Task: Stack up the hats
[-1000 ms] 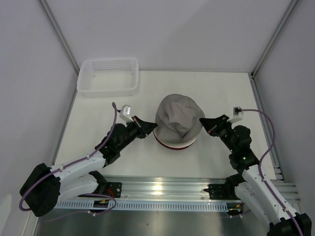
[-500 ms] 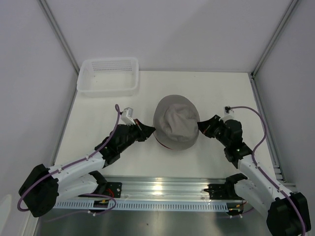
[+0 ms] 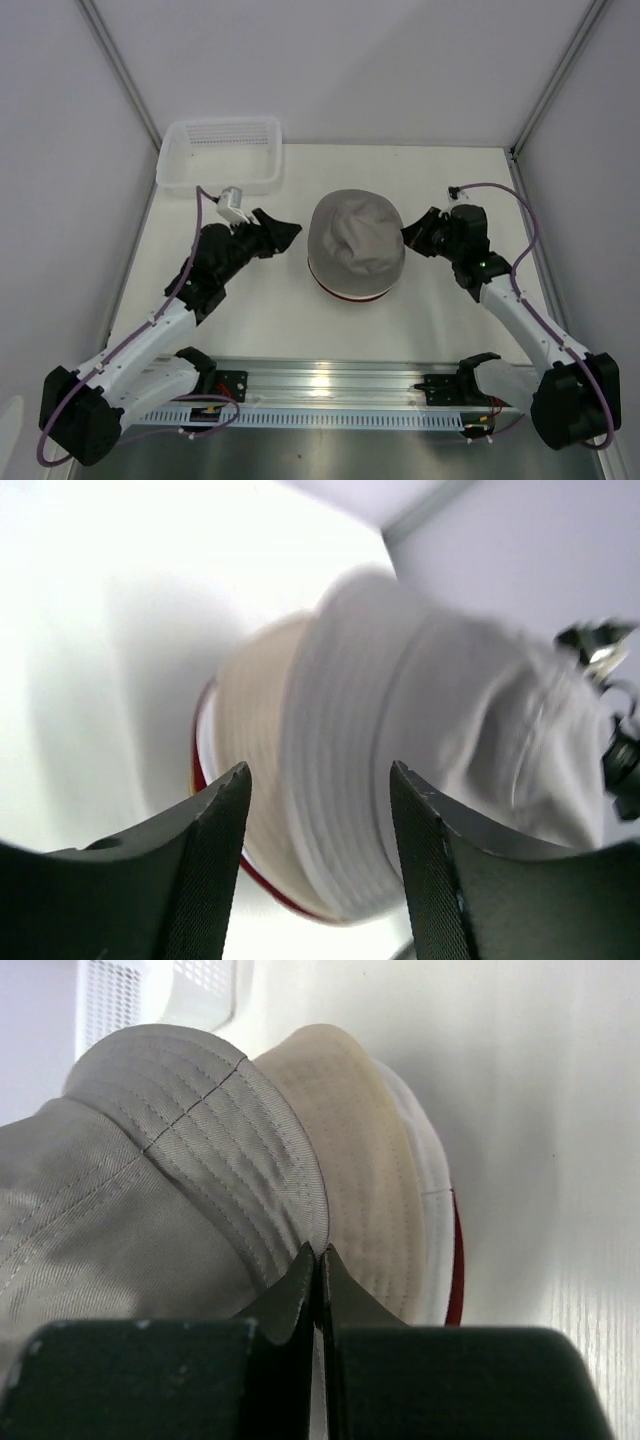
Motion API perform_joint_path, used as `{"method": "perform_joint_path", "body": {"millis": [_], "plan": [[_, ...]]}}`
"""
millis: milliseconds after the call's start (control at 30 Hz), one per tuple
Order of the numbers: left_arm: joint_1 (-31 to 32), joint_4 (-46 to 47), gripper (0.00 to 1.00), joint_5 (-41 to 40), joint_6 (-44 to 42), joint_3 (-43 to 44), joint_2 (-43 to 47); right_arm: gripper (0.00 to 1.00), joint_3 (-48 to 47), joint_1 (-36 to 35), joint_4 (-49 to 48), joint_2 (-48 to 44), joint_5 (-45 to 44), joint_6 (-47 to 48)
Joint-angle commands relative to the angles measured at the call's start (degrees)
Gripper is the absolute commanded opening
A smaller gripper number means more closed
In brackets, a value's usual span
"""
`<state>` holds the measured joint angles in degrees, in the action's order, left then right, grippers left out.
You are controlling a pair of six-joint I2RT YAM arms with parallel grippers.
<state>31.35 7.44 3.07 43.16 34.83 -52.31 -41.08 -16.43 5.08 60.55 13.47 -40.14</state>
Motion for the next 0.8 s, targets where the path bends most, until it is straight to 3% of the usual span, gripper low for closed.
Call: {"method": "perform_joint_path", "body": {"millis": [0, 100, 267, 367, 533, 700, 733, 767], "plan": [[-8.73, 4.84, 0.64, 12.17, -0.36, 3.31, -1.89, 0.00, -4.96, 1.22, 1.77, 5.61, 4.36, 3.66], [-13.41, 11.24, 0.66, 19.58, 2.19, 4.81, -8.38, 0.00, -11.02, 1.66, 3.17, 12.47, 8.32, 5.77], [-14.92, 23.47, 0.67, 28.81, 10.44, 6.65, -18.25, 0.00, -17.71, 1.57, 5.73, 19.50, 11.04, 7.53], [-14.92, 30.32, 0.67, 31.46, 14.23, 7.35, -22.73, 0.00, -19.74, 1.57, 6.52, 20.22, 10.70, 8.06], [-14.83, 30.61, 0.67, 31.47, 15.37, 9.11, -26.17, 0.00, -21.14, 1.48, 6.96, 20.66, 11.13, 8.15], [-14.30, 32.37, 0.53, 31.04, 17.05, 10.69, -28.63, 0.00, -20.97, 1.48, 6.96, 20.57, 9.73, 7.97], [-14.22, 30.72, 0.46, 30.77, 16.87, 10.96, -29.07, 0.00, -20.97, 1.48, 6.96, 20.66, 9.55, 7.89], [-14.04, 30.09, 0.30, 30.51, 16.87, 11.14, -29.51, 0.00, -21.14, 1.48, 6.96, 20.92, 9.55, 7.88]]}}
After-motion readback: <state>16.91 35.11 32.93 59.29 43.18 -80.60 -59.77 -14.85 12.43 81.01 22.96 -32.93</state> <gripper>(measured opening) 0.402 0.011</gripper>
